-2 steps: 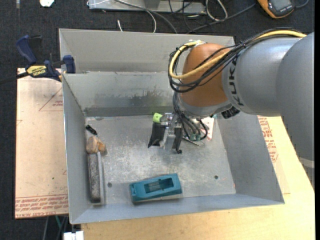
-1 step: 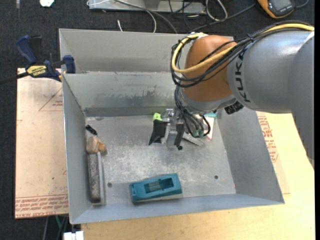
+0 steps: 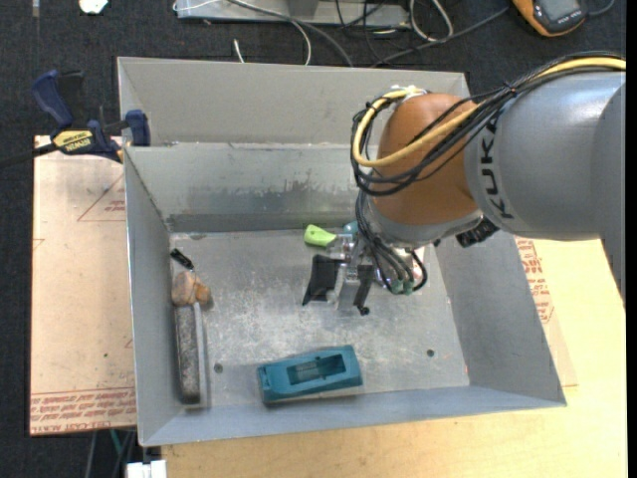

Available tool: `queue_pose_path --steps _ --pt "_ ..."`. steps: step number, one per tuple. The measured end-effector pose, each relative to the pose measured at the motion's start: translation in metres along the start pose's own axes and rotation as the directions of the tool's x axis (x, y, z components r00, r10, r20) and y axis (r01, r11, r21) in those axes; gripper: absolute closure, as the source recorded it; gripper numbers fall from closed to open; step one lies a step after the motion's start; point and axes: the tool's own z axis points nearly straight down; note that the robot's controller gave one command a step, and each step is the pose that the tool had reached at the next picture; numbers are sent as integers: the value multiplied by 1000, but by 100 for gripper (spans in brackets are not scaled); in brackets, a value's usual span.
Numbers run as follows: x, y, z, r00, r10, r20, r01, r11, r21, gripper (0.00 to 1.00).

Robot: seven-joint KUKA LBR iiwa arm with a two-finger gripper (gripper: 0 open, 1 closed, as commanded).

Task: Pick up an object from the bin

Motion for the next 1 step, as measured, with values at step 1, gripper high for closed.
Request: queue_pose_path --steps 1 --pt "1 15 -48 1000 27 -9 -27 1000 1 100"
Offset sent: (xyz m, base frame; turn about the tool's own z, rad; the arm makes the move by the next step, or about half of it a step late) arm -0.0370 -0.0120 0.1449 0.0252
